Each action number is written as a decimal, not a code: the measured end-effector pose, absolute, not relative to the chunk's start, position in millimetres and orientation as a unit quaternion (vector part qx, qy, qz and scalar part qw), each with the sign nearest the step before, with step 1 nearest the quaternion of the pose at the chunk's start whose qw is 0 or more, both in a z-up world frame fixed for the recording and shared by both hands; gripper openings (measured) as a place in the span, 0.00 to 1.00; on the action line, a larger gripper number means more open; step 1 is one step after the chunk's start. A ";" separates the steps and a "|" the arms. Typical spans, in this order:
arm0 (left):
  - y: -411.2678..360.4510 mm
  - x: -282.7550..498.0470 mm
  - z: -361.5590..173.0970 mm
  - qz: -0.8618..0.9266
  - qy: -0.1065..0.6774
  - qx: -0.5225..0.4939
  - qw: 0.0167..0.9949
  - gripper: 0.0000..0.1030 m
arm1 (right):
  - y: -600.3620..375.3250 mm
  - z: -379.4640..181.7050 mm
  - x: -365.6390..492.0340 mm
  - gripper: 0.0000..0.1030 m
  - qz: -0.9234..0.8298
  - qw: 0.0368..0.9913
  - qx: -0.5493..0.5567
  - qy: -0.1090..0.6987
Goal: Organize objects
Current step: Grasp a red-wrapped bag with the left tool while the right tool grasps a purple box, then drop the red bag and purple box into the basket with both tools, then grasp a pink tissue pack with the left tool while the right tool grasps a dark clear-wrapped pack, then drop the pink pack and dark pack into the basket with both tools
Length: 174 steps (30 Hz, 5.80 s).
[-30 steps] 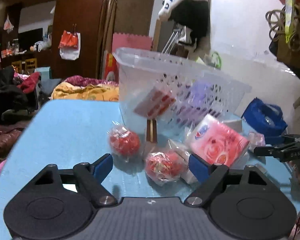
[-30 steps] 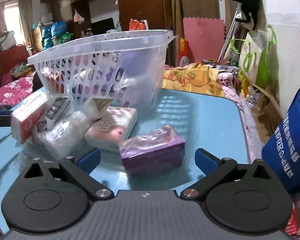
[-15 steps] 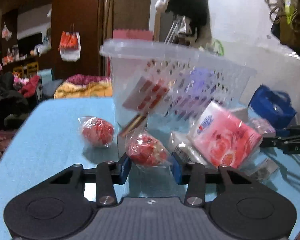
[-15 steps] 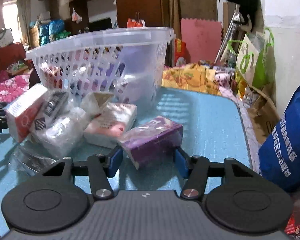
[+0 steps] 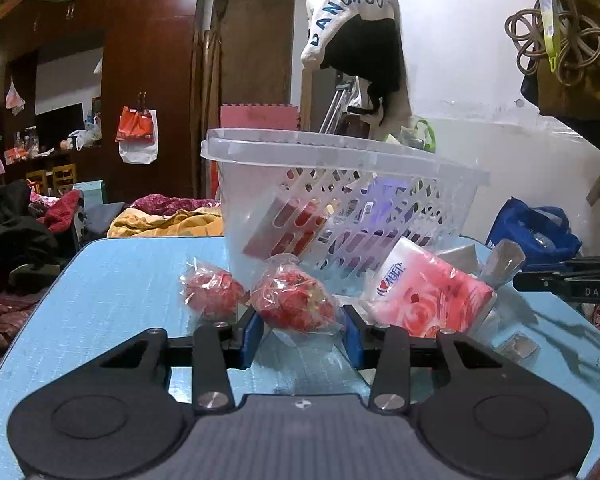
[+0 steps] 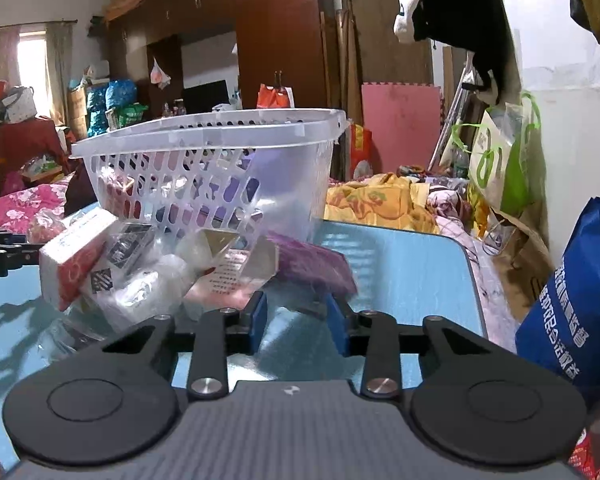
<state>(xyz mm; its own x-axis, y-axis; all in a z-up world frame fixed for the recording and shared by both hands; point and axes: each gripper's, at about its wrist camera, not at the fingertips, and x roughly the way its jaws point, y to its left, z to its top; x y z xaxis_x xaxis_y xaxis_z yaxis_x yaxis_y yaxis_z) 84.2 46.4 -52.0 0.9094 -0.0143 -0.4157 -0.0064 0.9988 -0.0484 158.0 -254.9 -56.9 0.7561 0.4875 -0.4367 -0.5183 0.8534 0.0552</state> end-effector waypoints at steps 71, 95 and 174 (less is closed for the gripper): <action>99.8 76.5 -13.6 0.003 0.186 -0.100 0.977 0.85 | -208.8 -25.0 127.0 1.00 0.342 0.909 -0.007 0.238; -0.5 100.3 -43.4 -0.085 0.225 0.009 0.971 0.85 | -161.4 -75.6 102.5 0.80 0.326 0.915 -0.058 0.231; 125.1 130.5 -25.8 0.038 0.256 -0.092 0.962 0.92 | -205.0 -34.2 218.8 0.82 0.310 0.909 -0.022 0.278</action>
<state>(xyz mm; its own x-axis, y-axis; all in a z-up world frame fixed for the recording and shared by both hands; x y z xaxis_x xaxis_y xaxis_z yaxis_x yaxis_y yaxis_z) 130.5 125.1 -25.8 0.8658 0.0254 -0.4997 -0.1195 0.9803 -0.1573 218.8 -205.0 -34.2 0.6537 0.5513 -0.5183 -0.5758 0.8069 0.1320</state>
